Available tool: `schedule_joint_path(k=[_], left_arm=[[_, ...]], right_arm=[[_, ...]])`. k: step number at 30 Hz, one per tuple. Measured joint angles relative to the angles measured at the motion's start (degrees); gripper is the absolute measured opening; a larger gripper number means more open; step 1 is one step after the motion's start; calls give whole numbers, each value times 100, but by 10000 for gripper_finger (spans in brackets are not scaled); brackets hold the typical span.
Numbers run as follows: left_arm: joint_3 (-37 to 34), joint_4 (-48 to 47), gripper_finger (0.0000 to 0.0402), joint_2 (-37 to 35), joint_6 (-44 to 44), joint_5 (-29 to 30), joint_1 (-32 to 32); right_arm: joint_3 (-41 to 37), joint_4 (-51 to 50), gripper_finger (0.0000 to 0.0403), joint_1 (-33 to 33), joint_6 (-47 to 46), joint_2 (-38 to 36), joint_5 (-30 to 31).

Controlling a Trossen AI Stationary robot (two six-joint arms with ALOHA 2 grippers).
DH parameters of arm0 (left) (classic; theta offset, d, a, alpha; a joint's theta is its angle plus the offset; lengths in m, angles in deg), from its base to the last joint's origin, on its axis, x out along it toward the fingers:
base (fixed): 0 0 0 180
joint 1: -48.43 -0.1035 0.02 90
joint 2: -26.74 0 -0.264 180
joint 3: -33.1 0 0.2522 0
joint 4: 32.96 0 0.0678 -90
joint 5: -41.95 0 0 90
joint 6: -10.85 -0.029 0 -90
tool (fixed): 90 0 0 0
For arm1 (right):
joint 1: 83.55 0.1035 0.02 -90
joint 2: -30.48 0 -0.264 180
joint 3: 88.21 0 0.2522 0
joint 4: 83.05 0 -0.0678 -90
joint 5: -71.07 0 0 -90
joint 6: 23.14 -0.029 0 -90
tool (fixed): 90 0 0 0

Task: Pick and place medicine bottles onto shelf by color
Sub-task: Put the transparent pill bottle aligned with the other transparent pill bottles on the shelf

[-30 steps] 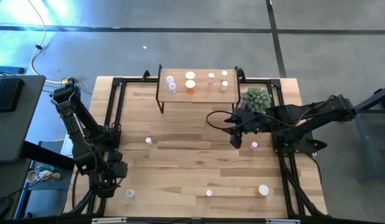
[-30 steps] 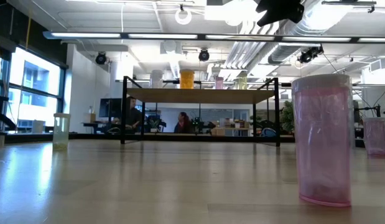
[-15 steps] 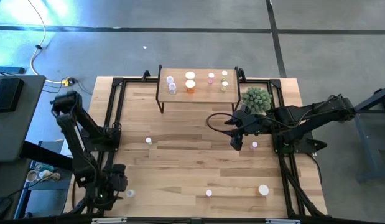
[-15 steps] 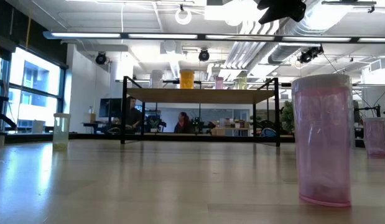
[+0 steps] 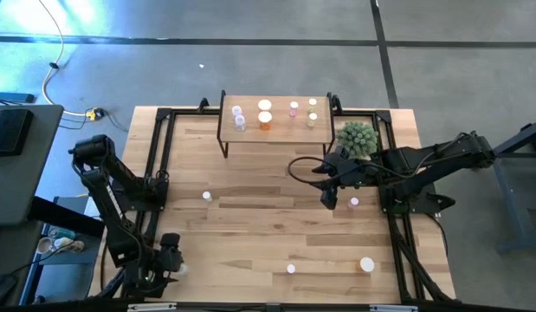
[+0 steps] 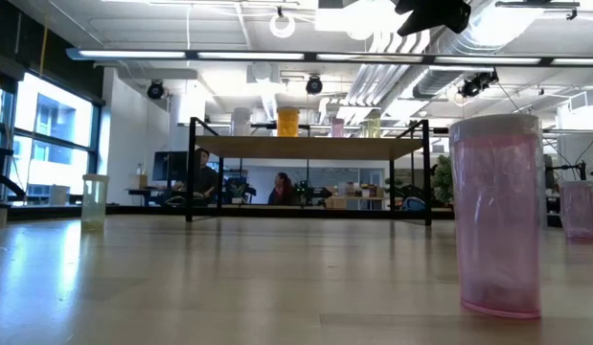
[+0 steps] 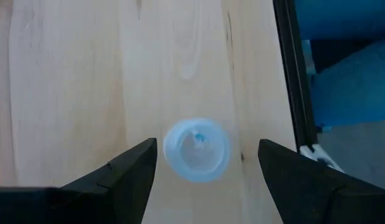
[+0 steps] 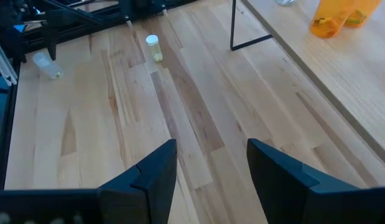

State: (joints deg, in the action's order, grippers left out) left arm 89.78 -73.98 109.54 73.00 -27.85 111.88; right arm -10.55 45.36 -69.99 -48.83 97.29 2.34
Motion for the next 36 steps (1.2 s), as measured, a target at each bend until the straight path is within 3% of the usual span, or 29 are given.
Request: schedule_joint_path(k=[5,15,29,36], left_arm=[[0,30,268,21,-93,104,-169],[0,25,263,122,-117,-316,-418],[2,55,153,121,-130,-545,-418],[2,13,138,-100,-332,-559,-764]], right_arm=[[0,4,186,0,6,0,0],[0,2,186,0,15,0,-20],[0,0,186,0,15,0,-35],[0,35,186,0,17,0,-42]])
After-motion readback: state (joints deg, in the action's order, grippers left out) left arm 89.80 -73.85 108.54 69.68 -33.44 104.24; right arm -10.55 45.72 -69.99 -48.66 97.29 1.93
